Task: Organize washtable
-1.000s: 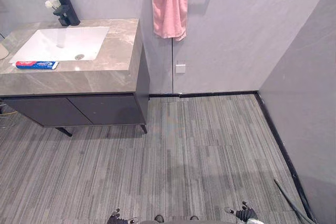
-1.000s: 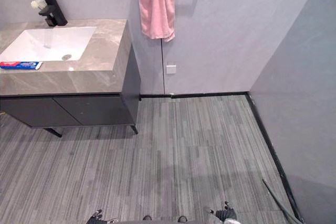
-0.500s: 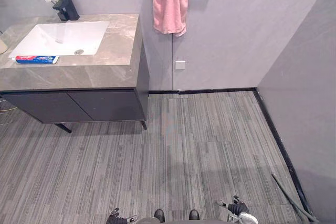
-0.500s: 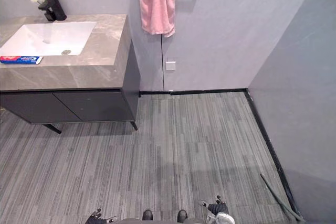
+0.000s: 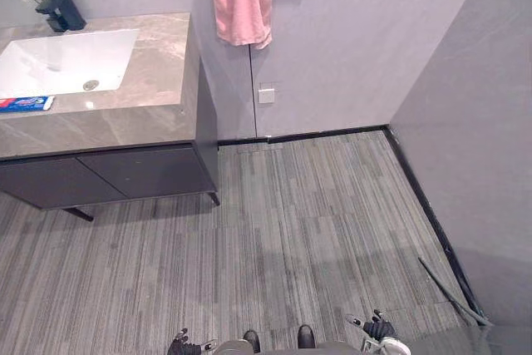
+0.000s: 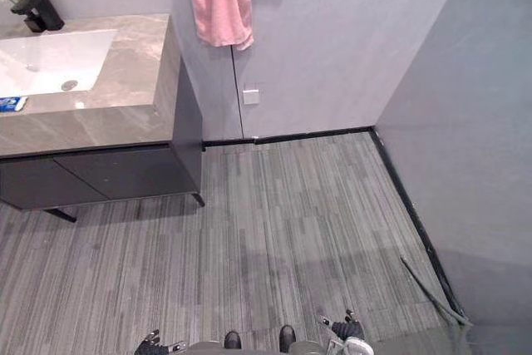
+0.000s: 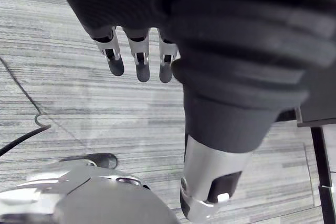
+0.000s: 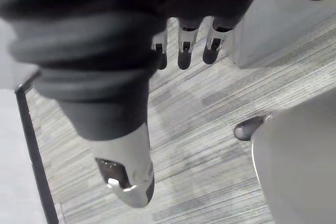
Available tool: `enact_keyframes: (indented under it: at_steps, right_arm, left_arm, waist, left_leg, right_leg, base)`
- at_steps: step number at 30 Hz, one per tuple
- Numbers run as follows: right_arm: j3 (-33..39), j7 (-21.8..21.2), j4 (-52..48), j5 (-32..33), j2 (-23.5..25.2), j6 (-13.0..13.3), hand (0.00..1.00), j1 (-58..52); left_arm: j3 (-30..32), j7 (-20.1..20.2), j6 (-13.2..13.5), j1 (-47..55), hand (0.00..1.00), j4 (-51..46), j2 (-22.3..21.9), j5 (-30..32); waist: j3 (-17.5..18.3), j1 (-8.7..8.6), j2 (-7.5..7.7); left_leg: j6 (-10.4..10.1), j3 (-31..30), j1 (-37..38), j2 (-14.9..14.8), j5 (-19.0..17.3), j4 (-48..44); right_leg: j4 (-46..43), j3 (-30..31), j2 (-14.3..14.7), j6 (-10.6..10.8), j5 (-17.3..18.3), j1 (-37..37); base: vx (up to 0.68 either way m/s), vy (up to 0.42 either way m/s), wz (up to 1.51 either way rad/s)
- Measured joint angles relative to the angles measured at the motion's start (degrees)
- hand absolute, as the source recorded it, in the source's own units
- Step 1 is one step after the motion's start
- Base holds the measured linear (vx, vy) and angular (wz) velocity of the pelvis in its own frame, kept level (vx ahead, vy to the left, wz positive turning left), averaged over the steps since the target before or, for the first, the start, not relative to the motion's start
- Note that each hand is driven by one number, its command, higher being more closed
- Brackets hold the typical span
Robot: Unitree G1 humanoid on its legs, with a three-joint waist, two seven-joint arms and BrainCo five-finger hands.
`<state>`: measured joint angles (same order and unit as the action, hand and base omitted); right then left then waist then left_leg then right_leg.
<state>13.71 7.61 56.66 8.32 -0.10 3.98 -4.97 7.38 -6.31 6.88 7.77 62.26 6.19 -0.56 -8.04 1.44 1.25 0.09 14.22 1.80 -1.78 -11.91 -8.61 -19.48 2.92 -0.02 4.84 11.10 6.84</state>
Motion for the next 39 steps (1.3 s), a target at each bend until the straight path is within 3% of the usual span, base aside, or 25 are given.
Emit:
enact_keyframes:
  at_steps: [3,5,8,10,11,12,13,14,15,17,18,20,21,23,25,28,30,31,32,35,36,37,38,39]
  right_arm:
    - [0.46,0.15,-3.16,0.34,0.31,0.2,0.0,-1.32]
    - [1.05,0.15,-3.72,0.49,0.93,0.44,0.0,-1.67]
    - [1.05,0.18,-3.75,0.52,0.75,0.71,0.0,-1.12]
    - [0.96,0.14,-3.53,0.51,0.31,0.66,0.0,0.44]
    - [0.87,0.15,-3.46,0.48,0.12,0.6,0.0,0.82]
    - [0.91,0.04,-3.48,0.63,0.02,0.76,0.0,0.72]
    - [0.99,0.03,-3.42,0.62,-0.18,0.79,0.0,0.87]
    - [1.01,-0.01,-3.36,0.43,-0.88,0.71,0.0,1.94]
    - [1.01,-0.02,-3.36,0.32,-0.89,0.69,0.0,2.0]
    - [1.01,-0.06,-3.26,0.11,-1.03,0.52,0.0,2.01]
    - [0.83,-0.01,-3.5,0.12,-1.01,0.49,0.0,1.8]
    - [0.71,0.01,-3.8,0.18,-0.3,0.58,0.0,1.68]
    - [0.19,0.02,-3.98,0.25,-0.14,0.65,0.0,1.74]
    - [-0.52,0.05,-4.08,0.61,0.13,0.66,0.0,1.91]
    - [-0.32,0.21,-4.08,0.69,0.6,0.55,0.0,2.0]
    - [0.05,1.06,-4.04,0.71,0.91,0.53,0.0,1.77]
    - [0.11,1.18,-3.98,0.69,0.87,0.52,0.0,1.24]
    - [0.01,1.22,-3.56,0.65,0.7,0.55,0.0,1.06]
    - [0.01,1.25,-2.86,0.66,0.88,0.48,0.0,1.17]
    - [0.04,1.18,-2.91,0.6,3.32,0.42,0.0,1.01]
    - [0.04,1.15,-2.91,0.54,3.75,0.29,0.0,0.89]
    - [0.0,1.09,-2.98,0.54,3.78,0.27,0.0,0.89]
    - [-0.2,1.03,-3.56,0.43,3.77,0.18,0.0,0.99]
    - [-0.33,1.0,-4.07,0.2,3.78,0.16,0.0,0.99]
  left_arm:
    - [-0.43,0.01,0.02,-0.75,0.0,-1.26,0.33,0.0]
    - [-0.37,-0.02,0.0,-1.1,0.0,-2.14,0.82,0.0]
    - [-0.4,0.01,0.0,-2.09,0.0,-2.16,0.72,0.01]
    - [-0.79,0.02,-0.01,-3.43,0.0,-2.12,0.32,0.01]
    - [-1.58,0.09,-0.02,-4.06,0.0,-2.1,-0.08,0.02]
    - [-2.88,0.21,0.02,-4.42,0.0,-2.03,-0.55,0.06]
    - [-2.85,0.32,0.04,-4.62,0.0,-2.01,-0.75,0.09]
    - [-2.7,0.99,0.18,-5.42,0.0,-1.91,-3.04,0.22]
    - [-2.7,1.19,0.25,-5.61,0.0,-2.03,-3.84,0.22]
    - [-1.55,1.29,0.86,-5.7,0.0,-2.56,-5.61,0.24]
    - [-0.17,1.26,0.94,-5.53,0.0,-3.47,-6.12,0.21]
    - [1.43,1.25,1.08,-5.38,0.0,-4.94,-6.34,0.06]
    - [2.37,1.2,1.06,-5.24,0.0,-6.03,-6.67,-0.4]
    - [2.33,1.14,1.08,-5.15,0.0,-7.36,-6.74,-1.05]
    - [2.35,1.02,1.18,-5.06,0.0,-8.29,-6.67,-1.1]
    - [2.31,0.92,1.25,-5.61,0.0,-8.61,-6.59,-1.1]
    - [2.25,0.86,1.28,-6.3,0.0,-8.68,-6.76,-1.22]
    - [2.18,0.69,1.28,-6.34,0.0,-8.43,-7.06,-2.22]
    - [2.18,0.6,1.25,-6.53,0.0,-8.37,-6.75,-2.74]
    - [2.18,0.36,1.22,-6.82,0.0,-8.33,-5.09,-3.25]
    - [2.08,0.28,1.15,-6.95,0.0,-8.04,-4.93,-3.22]
    - [1.96,0.26,1.1,-6.9,0.0,-7.96,-4.92,-3.22]
    - [0.99,0.17,1.03,-6.74,0.0,-7.54,-4.92,-3.22]
    - [0.28,0.12,0.98,-6.74,0.0,-7.3,-4.92,-3.21]
  waist:
    - [-1.08,0.44,0.42]
    - [-1.45,0.88,1.16]
    - [-1.47,0.44,1.08]
    - [-1.93,-0.97,0.27]
    - [-2.1,-1.36,-0.12]
    - [-2.02,-1.88,-0.17]
    - [-2.02,-2.24,-0.38]
    - [-2.25,-2.26,-1.84]
    - [-2.31,-2.28,-2.12]
    - [-2.28,-2.29,-3.6]
    - [-2.38,-2.37,-3.78]
    - [-2.72,-1.97,-3.52]
    - [-3.04,-1.42,-3.0]
    - [-3.18,-0.38,-3.26]
    - [-3.3,-0.15,-3.06]
    - [-3.51,0.21,-2.38]
    - [-3.51,0.97,-2.11]
    - [-3.29,1.33,-2.25]
    - [-2.74,1.28,-1.53]
    - [-1.77,1.44,2.42]
    - [-1.75,1.75,2.76]
    - [-1.73,1.78,2.77]
    - [-1.75,1.98,2.56]
    - [-1.73,1.86,2.58]
  left_leg:
    - [1.24,0.46,2.71,0.37,-2.53,-1.7]
    - [1.48,0.22,4.67,1.02,-3.55,-1.81]
    - [0.83,-0.11,7.37,0.37,-4.17,0.14]
    - [-0.19,-0.29,8.3,-0.94,-4.65,1.6]
    - [-0.76,-0.21,8.95,-1.41,-4.65,2.45]
    - [-2.05,-0.64,9.58,-1.38,-5.13,3.28]
    - [-2.6,-0.99,10.8,-1.7,-5.45,3.55]
    - [-4.78,-1.32,11.74,-3.35,-4.51,2.68]
    - [-5.88,-1.43,11.36,-3.55,-3.82,1.16]
    - [-8.06,-1.76,7.47,-5.65,-1.98,-11.95]
    - [-7.81,-3.01,3.01,-7.76,-0.41,-24.17]
    - [-7.69,-2.4,-2.35,-11.14,-0.84,-39.59]
    - [-7.31,-1.36,-5.87,-13.05,-1.06,-45.39]
    - [-6.0,-0.57,-10.98,-14.43,-1.93,-48.31]
    - [-4.71,0.42,-15.12,-14.0,-2.81,-45.0]
    - [-4.11,2.07,-18.88,-10.39,-3.15,-30.24]
    - [-5.04,1.74,-19.63,-7.59,-0.51,-17.99]
    - [-3.6,1.27,-19.12,-6.21,6.65,-11.05]
    - [-0.93,1.36,-18.93,-4.68,7.95,-11.5]
    - [2.1,3.26,-18.17,-1.15,3.75,-13.14]
    - [2.73,3.96,-16.22,-0.52,1.57,-13.71]
    - [2.87,4.1,-15.49,-0.28,0.99,-13.67]
    - [3.35,4.83,-11.67,0.41,-1.04,-12.79]
    - [3.46,4.95,-9.49,0.96,-1.87,-11.95]
  right_leg:
    - [-19.26,-3.97,-1.82,0.51,0.49,7.49]
    - [-26.54,-7.11,-4.59,-0.08,3.66,10.52]
    - [-24.48,-11.17,-5.99,-0.15,5.51,13.43]
    - [-16.43,-12.51,-4.73,-1.09,4.48,16.06]
    - [-10.63,-12.13,-3.2,-2.12,2.03,16.3]
    - [-6.1,-11.44,-2.24,-3.88,-3.56,16.08]
    - [-6.59,-10.85,-2.09,-5.74,-5.94,15.79]
    - [-8.49,-12.39,-1.33,-7.57,-4.14,14.84]
    - [-8.61,-12.48,-1.29,-7.77,-3.29,14.31]
    - [-6.12,-13.42,-0.55,-9.09,-2.04,9.75]
    - [-2.89,-13.35,-0.1,-9.28,-1.62,5.43]
    - [0.68,-13.4,0.39,-9.47,-0.84,-0.79]
    - [2.02,-12.72,0.73,-9.72,-0.47,-3.42]
    - [4.26,-11.35,0.85,-9.12,0.84,-6.52]
    - [4.96,-10.45,-0.01,-8.41,1.83,-8.67]
    - [6.69,-10.07,-3.22,-6.29,3.02,-12.27]
    - [8.22,-10.01,-5.28,-4.19,4.0,-14.29]
    - [9.44,-10.21,-6.11,-1.76,5.34,-15.81]
    - [9.61,-10.07,-7.27,-1.21,6.15,-16.69]
    - [3.38,-7.6,-11.39,-1.77,5.35,-14.81]
    - [-4.43,-5.41,-12.45,-0.45,4.39,-12.12]
    - [-6.7,-4.9,-12.75,-0.04,3.74,-11.32]
    - [-19.27,-2.23,-13.56,1.92,1.35,-6.79]
    - [-25.83,-1.5,-13.96,1.88,1.36,-4.14]
  base:
    - [0.09,0.086,-0.09]
    - [0.23,0.053,0.06]
    - [0.26,-0.01,0.05]
    - [0.34,-0.097,0.03]
    - [0.37,-0.131,0.07]
    - [0.41,-0.138,0.13]
    - [0.56,-0.205,0.15]
    - [0.48,-0.188,0.1]
    - [0.56,-0.237,0.04]
    - [0.42,-0.179,0.12]
    - [0.37,-0.147,0.17]
    - [0.42,-0.147,0.07]
    - [0.34,-0.099,-0.13]
    - [0.28,0.008,-0.26]
    - [0.27,0.098,-0.2]
    - [0.3,0.185,-0.08]
    - [0.34,0.261,-0.01]
    - [0.37,0.304,0.0]
    - [0.39,0.307,0.04]
    - [0.52,0.298,0.03]
    - [0.44,0.248,-0.16]
    - [0.43,0.217,-0.3]
    - [0.34,0.16,-0.22]
    - [0.41,0.192,-0.18]
